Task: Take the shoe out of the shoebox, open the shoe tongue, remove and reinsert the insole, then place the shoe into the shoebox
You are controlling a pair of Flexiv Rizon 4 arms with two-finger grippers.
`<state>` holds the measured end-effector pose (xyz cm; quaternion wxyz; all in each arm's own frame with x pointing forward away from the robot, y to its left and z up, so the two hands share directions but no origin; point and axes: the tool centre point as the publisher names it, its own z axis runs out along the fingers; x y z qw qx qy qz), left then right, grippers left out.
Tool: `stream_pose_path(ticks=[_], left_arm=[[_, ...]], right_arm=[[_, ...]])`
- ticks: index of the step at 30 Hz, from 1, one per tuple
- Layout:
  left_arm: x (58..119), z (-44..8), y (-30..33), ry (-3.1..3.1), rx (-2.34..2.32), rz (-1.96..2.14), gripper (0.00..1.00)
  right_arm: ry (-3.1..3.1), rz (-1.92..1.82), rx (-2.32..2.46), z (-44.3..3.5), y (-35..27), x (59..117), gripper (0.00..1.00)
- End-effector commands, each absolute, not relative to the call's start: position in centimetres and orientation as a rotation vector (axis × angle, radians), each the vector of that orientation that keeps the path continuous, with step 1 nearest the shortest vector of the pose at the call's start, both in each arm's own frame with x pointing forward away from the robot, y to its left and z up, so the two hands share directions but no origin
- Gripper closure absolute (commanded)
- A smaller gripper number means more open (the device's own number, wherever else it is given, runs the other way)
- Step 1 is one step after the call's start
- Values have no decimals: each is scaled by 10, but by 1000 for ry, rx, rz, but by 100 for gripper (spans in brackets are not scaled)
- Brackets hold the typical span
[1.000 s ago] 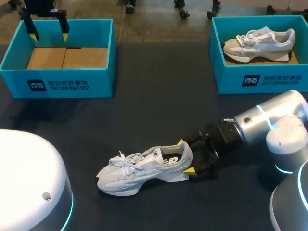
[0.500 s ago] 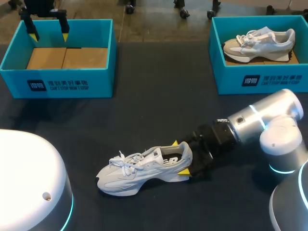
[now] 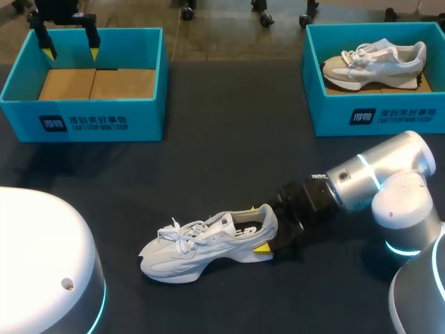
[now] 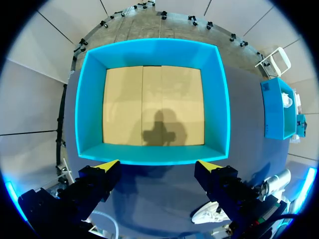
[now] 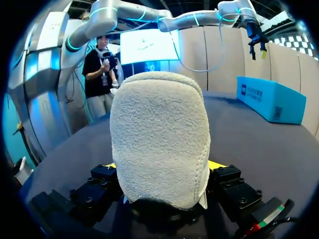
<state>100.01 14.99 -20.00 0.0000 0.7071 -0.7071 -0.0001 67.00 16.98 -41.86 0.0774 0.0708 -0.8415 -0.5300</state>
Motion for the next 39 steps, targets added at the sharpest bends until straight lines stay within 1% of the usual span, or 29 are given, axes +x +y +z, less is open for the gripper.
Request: stream_pose_path(ticks=[1, 14, 36, 39], left_arm=[[1000, -200, 150, -2222, 2221, 0, 0], [1000, -200, 150, -2222, 2221, 0, 0], [1000, -200, 150, -2222, 2221, 0, 0], [972, -184, 126, -2200, 2200, 56, 0]], right_arm=[[-2595, -1615, 140, -416, 163, 663, 100], [-2693, -1627, -21, -411, 140, 664, 100], [-2700, -1606, -48, -410, 140, 665, 100], [-2700, -1606, -48, -410, 140, 665, 100]])
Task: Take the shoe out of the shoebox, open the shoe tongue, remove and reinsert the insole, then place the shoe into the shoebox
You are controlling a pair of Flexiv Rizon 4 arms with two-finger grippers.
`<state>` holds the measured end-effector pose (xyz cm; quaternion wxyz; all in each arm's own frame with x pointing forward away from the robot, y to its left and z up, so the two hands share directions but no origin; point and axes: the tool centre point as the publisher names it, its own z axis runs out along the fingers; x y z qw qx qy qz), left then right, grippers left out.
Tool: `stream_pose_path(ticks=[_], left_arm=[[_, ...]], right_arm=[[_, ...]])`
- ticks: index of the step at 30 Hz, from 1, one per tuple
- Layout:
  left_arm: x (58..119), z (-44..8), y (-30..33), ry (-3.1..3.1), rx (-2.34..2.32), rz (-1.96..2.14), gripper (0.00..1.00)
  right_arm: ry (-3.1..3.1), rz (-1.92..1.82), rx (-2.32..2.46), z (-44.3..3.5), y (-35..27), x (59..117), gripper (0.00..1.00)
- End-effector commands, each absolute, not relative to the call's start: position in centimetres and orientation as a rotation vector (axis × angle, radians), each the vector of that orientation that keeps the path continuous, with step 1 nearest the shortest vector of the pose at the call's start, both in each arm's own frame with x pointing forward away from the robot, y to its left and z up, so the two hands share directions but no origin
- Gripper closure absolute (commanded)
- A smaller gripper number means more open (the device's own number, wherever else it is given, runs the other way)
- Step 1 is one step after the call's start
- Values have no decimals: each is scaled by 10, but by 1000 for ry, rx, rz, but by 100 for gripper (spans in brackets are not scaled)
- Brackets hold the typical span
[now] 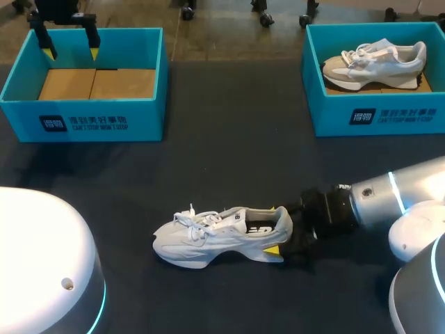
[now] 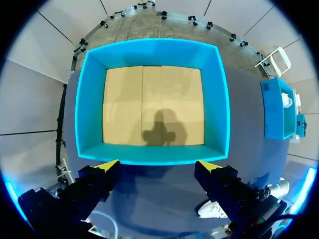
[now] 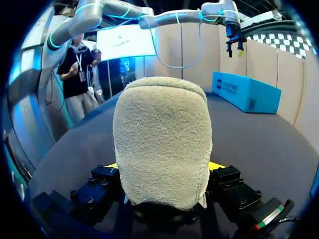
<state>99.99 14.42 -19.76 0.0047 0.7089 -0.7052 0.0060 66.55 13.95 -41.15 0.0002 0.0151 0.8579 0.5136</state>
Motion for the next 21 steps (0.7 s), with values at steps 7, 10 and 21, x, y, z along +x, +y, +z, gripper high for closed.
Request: stream_pose_path(ticks=[7, 10, 21], left_arm=[[906, -177, 76, -2214, 2218, 60, 0], [876, -178, 57, -2196, 2200, -5, 0], [876, -178, 57, -2196, 2200, -5, 0]], right_arm=[[2699, 1606, 48, -410, 140, 665, 100], [2699, 1606, 48, -410, 140, 665, 100], [2699, 1606, 48, -410, 140, 665, 100]])
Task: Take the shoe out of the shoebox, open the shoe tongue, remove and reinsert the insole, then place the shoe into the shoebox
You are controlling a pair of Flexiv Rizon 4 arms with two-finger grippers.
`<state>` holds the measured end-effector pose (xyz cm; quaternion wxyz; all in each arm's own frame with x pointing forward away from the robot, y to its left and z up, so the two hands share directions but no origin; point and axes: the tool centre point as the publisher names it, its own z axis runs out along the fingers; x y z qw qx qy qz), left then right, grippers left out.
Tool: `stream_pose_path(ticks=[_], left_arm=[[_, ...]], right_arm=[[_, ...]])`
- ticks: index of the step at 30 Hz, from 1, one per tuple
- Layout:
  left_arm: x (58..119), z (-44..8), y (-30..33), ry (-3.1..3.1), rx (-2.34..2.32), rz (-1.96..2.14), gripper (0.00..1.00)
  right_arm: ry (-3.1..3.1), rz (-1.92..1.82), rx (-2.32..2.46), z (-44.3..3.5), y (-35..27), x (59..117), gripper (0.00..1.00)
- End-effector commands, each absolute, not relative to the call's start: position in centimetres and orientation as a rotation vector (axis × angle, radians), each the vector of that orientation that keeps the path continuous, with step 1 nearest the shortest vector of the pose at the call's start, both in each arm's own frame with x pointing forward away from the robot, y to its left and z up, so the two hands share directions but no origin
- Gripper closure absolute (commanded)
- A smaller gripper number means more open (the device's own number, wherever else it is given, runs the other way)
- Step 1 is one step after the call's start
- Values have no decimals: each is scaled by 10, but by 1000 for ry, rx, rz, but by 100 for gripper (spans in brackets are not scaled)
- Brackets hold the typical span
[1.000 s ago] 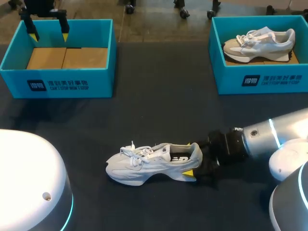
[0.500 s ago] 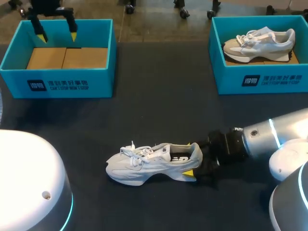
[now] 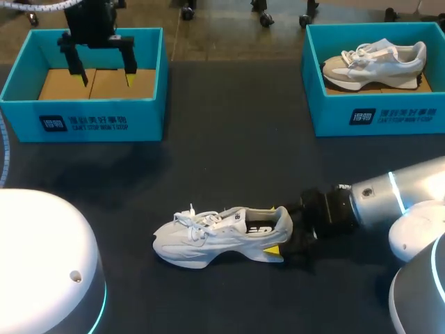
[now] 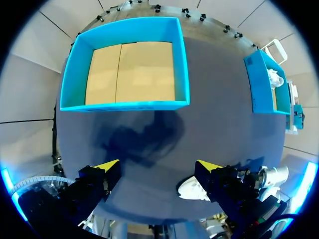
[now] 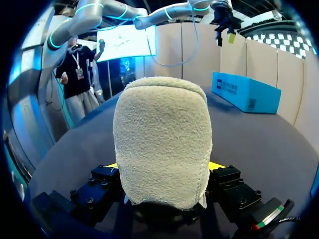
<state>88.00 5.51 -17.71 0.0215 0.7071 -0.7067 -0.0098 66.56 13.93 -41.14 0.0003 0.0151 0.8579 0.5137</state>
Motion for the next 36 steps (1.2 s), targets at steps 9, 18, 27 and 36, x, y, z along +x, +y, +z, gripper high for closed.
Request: stream_pose_path(ticks=[9, 18, 27, 36], left_arm=[[742, -210, -13, -2358, 2165, 21, 0], [677, -231, -72, -2319, 2069, -35, 0], [677, -231, -72, -2319, 2069, -35, 0], [672, -260, -121, -2386, 1892, -225, 0]], right_arm=[[2699, 1606, 48, -410, 140, 665, 100], [2699, 1606, 48, -410, 140, 665, 100], [2699, 1606, 48, -410, 140, 665, 100], [2699, 1606, 48, -410, 140, 665, 100]])
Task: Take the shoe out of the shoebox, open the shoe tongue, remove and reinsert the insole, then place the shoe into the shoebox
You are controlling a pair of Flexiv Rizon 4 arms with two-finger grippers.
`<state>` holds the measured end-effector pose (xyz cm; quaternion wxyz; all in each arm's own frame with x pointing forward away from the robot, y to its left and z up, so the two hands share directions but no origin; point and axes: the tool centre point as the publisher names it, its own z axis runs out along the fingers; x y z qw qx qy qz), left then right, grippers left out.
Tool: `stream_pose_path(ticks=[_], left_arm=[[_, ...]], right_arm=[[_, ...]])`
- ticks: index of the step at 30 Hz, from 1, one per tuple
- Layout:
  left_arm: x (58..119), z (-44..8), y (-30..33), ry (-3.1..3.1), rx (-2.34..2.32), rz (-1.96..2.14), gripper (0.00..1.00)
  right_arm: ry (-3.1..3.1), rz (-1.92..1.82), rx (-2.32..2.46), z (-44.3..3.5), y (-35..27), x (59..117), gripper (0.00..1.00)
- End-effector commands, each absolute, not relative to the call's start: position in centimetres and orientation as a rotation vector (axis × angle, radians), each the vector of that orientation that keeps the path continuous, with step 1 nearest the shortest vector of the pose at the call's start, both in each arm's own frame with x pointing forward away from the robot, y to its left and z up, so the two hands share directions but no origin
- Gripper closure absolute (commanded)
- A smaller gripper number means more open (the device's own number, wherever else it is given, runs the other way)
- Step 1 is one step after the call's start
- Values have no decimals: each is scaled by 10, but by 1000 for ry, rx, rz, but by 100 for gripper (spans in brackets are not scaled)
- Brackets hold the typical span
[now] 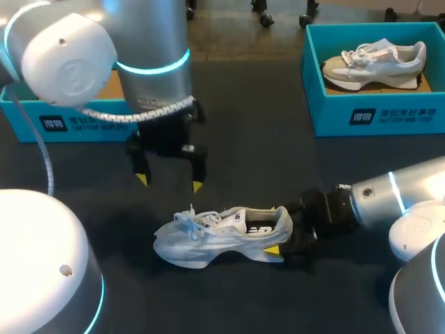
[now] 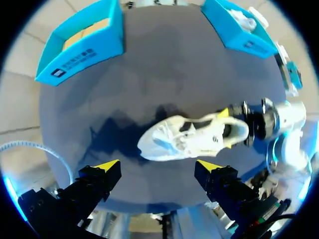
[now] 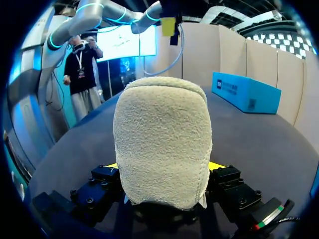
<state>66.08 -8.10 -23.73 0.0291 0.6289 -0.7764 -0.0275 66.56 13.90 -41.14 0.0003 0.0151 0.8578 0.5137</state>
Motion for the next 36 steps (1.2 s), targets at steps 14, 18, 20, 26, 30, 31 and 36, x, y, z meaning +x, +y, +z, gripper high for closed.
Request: stream_pose_path(ticks=[14, 18, 20, 26, 30, 31, 36], left_arm=[[670, -282, -186, -2317, 1997, -408, 0], [668, -291, -197, -2315, 2026, -459, 0], [668, -297, -201, -2312, 2052, -487, 0], [661, -311, -205, -2329, 2088, -542, 0], [660, -317, -207, -2345, 2127, -545, 0], [660, -317, -207, -2348, 2135, -543, 0], [658, -328, -200, -2359, 2132, -608, 0]], right_arm=[[2699, 1606, 48, -410, 140, 665, 100], [2699, 1606, 48, -410, 140, 665, 100], [2699, 1606, 48, -410, 140, 665, 100], [2699, 1606, 48, -410, 140, 665, 100], [2699, 1606, 48, -410, 140, 665, 100], [2699, 1606, 48, -410, 140, 665, 100], [2699, 1606, 48, -410, 140, 665, 100]])
